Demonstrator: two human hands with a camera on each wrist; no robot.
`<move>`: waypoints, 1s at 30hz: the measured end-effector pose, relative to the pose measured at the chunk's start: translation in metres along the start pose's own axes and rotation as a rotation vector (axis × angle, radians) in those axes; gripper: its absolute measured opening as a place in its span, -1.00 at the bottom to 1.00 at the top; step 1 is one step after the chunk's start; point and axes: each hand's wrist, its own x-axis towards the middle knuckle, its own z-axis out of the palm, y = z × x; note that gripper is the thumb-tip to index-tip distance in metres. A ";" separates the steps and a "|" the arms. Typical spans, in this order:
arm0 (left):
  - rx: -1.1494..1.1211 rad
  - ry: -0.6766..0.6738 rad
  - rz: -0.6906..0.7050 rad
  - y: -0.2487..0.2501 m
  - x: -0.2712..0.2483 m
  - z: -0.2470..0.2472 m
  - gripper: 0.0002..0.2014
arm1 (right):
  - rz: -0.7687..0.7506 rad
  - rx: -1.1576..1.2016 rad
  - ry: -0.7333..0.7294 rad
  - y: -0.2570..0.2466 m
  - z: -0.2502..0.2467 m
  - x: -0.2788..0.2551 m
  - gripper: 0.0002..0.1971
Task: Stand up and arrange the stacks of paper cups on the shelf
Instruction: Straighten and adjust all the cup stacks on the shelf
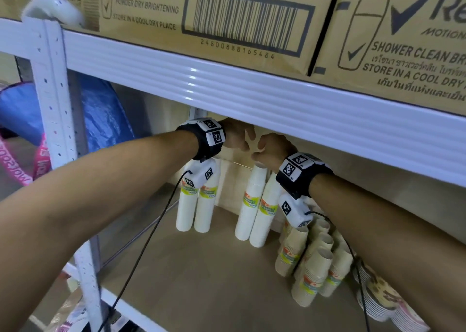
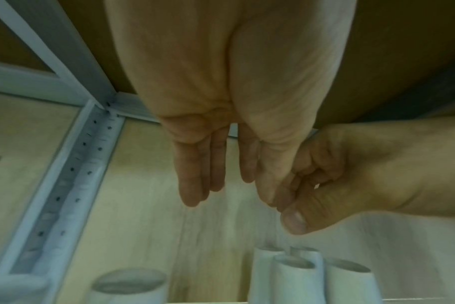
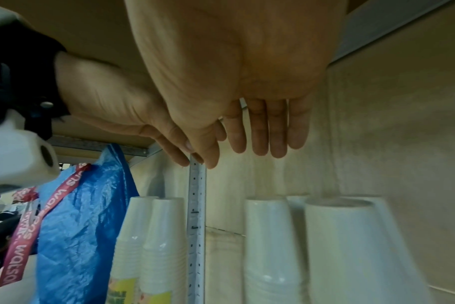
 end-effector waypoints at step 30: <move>-0.036 -0.003 -0.147 -0.115 -0.039 0.028 -0.53 | -0.204 -0.055 -0.079 -0.070 0.104 0.048 -0.53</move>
